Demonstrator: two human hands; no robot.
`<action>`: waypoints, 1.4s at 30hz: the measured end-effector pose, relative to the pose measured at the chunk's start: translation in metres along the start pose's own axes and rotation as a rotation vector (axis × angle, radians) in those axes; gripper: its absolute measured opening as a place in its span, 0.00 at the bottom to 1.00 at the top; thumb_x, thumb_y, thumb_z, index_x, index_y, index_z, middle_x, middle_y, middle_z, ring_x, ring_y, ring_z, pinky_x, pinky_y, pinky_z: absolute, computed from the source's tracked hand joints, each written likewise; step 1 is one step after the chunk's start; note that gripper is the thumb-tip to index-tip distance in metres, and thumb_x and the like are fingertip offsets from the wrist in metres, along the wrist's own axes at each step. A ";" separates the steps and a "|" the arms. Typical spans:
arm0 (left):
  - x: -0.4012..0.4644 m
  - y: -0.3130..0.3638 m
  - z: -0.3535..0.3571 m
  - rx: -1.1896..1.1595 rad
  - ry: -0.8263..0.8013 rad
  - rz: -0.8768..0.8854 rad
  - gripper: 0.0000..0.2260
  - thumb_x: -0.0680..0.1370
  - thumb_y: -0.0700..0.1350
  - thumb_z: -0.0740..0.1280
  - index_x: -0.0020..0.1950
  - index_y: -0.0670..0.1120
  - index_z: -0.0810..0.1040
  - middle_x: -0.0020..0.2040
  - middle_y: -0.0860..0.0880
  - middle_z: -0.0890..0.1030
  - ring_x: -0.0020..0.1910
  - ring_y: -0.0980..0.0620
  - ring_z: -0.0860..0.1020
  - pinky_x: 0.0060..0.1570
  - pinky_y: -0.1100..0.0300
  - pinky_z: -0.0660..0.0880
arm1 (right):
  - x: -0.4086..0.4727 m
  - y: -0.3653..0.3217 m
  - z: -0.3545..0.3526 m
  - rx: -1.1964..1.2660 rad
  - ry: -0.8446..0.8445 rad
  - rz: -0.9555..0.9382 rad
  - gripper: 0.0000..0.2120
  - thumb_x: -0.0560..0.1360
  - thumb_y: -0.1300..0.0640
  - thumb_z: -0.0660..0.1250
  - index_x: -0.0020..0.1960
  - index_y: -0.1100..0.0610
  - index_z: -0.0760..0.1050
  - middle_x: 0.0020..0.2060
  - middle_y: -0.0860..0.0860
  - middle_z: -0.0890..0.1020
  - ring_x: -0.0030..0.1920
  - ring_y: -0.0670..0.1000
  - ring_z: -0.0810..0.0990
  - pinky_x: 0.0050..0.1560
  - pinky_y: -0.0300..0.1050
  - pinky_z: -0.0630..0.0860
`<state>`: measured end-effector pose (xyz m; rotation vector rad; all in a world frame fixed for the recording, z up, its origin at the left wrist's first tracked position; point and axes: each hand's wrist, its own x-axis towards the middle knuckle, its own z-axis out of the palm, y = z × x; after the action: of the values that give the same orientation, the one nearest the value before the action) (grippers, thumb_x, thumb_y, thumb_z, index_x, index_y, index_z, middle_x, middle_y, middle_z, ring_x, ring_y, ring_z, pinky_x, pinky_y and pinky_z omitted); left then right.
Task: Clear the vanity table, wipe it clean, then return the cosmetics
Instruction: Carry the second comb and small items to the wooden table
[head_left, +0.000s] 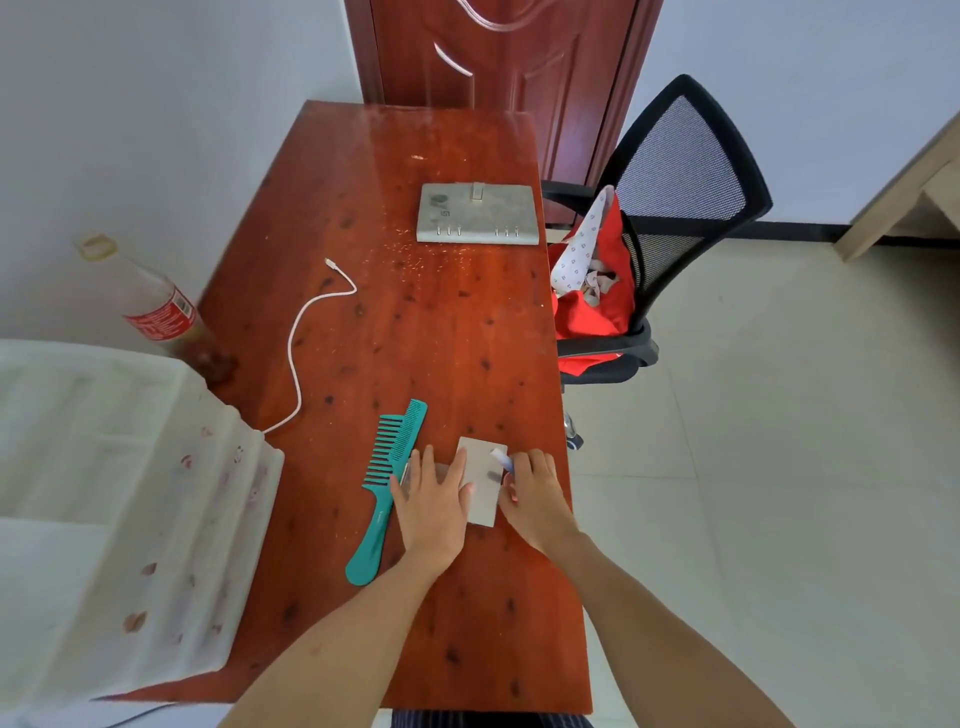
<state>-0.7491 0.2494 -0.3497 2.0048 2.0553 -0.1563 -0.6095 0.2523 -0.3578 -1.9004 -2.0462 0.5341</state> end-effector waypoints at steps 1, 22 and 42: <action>0.000 -0.004 0.000 -0.007 -0.012 -0.023 0.24 0.81 0.58 0.46 0.76 0.58 0.44 0.77 0.46 0.50 0.76 0.45 0.46 0.72 0.45 0.47 | 0.002 -0.005 0.002 0.004 0.002 -0.024 0.11 0.78 0.57 0.60 0.58 0.61 0.72 0.54 0.56 0.75 0.53 0.53 0.72 0.55 0.41 0.71; 0.002 -0.037 -0.002 0.145 0.049 0.477 0.21 0.80 0.53 0.50 0.73 0.54 0.63 0.74 0.46 0.64 0.74 0.45 0.58 0.69 0.43 0.57 | 0.009 -0.024 0.008 -0.134 0.008 0.285 0.20 0.81 0.51 0.52 0.69 0.59 0.64 0.59 0.56 0.73 0.58 0.56 0.72 0.52 0.48 0.72; -0.004 -0.036 -0.014 0.185 0.078 0.405 0.23 0.75 0.55 0.65 0.70 0.52 0.69 0.68 0.46 0.73 0.68 0.45 0.69 0.64 0.41 0.65 | -0.019 -0.020 -0.005 -0.288 0.030 -0.002 0.22 0.69 0.47 0.66 0.61 0.53 0.75 0.54 0.56 0.81 0.55 0.60 0.79 0.55 0.57 0.76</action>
<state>-0.7863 0.2476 -0.3386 2.5291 1.6808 -0.1958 -0.6238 0.2328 -0.3436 -2.0469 -2.2034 0.2165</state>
